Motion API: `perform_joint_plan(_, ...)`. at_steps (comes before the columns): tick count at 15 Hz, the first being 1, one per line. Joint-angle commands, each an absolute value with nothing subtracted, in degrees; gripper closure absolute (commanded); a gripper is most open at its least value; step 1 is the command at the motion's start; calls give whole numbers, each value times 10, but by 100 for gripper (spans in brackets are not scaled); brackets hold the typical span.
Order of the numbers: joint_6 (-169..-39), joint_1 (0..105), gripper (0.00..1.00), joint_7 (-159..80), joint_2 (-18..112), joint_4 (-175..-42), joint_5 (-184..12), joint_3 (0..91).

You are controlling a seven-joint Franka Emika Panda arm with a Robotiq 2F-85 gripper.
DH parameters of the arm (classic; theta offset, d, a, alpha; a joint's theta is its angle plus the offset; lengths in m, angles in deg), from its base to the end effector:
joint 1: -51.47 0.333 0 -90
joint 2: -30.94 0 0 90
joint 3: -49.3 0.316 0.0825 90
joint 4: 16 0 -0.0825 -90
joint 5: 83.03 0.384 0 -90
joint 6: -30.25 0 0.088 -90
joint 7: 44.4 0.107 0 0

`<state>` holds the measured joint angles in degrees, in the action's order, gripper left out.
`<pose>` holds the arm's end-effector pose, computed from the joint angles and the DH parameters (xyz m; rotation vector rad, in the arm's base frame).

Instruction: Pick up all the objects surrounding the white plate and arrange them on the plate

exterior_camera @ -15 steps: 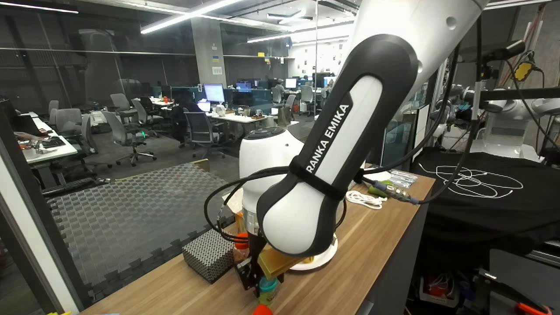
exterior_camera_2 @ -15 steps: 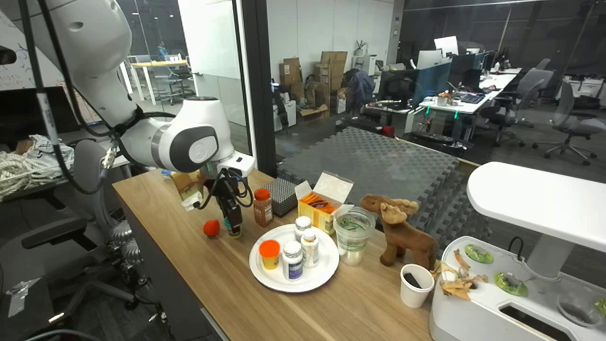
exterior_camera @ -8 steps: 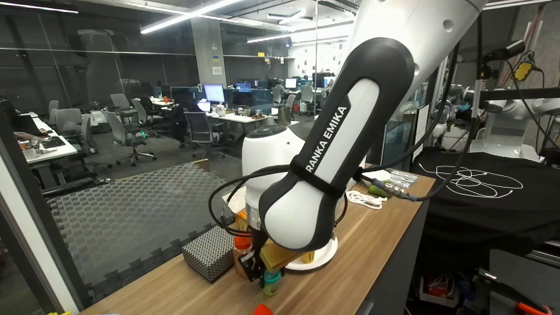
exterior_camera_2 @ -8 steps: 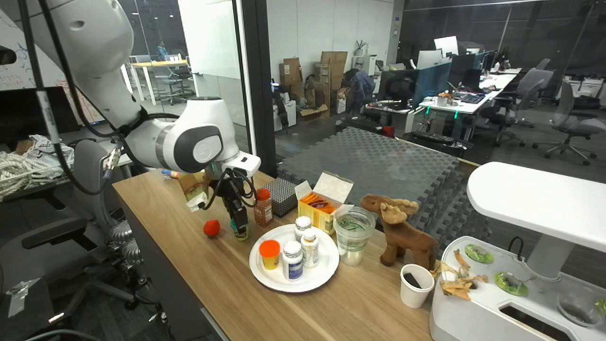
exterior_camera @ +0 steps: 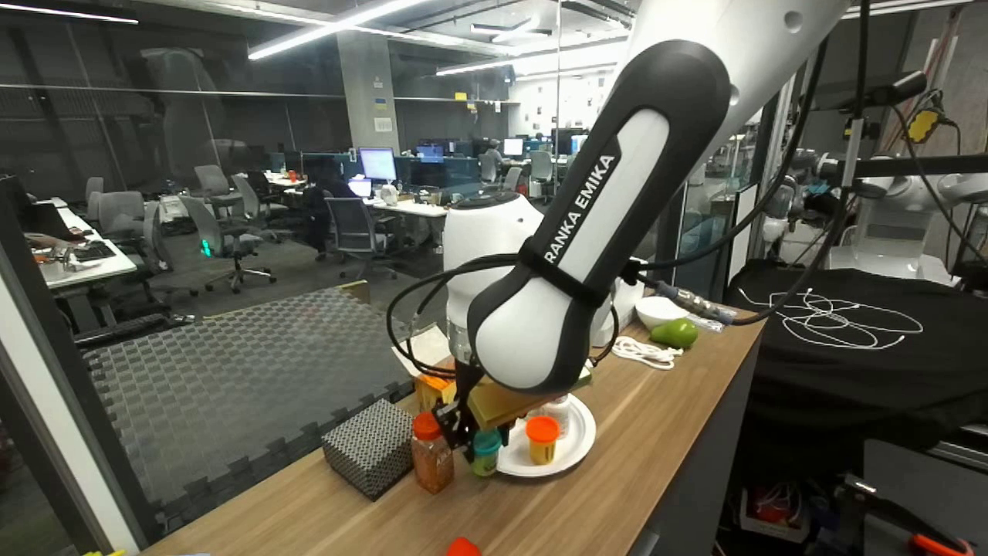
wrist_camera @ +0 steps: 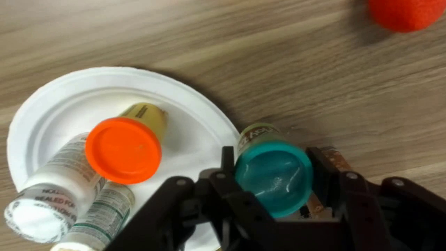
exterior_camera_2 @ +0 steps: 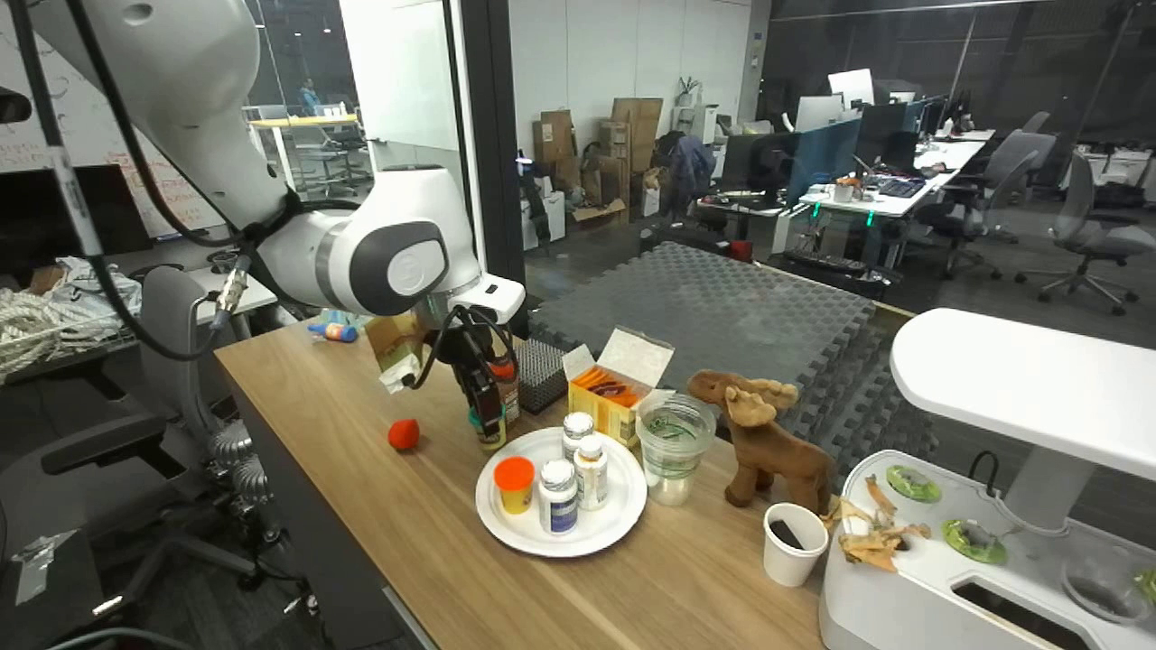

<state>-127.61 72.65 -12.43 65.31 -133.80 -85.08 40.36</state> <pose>0.5841 0.1284 0.1524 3.0497 -0.4304 0.2089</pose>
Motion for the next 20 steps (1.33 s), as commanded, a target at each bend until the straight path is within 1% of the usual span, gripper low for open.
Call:
perform_joint_plan(1,-1265,722,72,-125,646,-1337,-863,390)
perform_joint_plan(9,-1254,715,72,-121,661,-1344,-880,367)
perform_joint_plan(12,-1251,708,72,-129,658,-1350,-879,372)
perform_joint_plan(13,-1252,707,54,-129,659,-1351,-878,372)
perform_joint_plan(14,-1252,705,22,-132,658,-1352,-877,375)
perform_joint_plan(15,-1253,704,22,-133,657,-1353,-876,376)
perform_joint_plan(16,-1252,703,19,-134,655,-1355,-875,377)
perform_joint_plan(19,-1254,702,0,-134,650,-1355,-873,378)
perform_joint_plan(20,-1254,702,0,-134,647,-1355,-873,378)
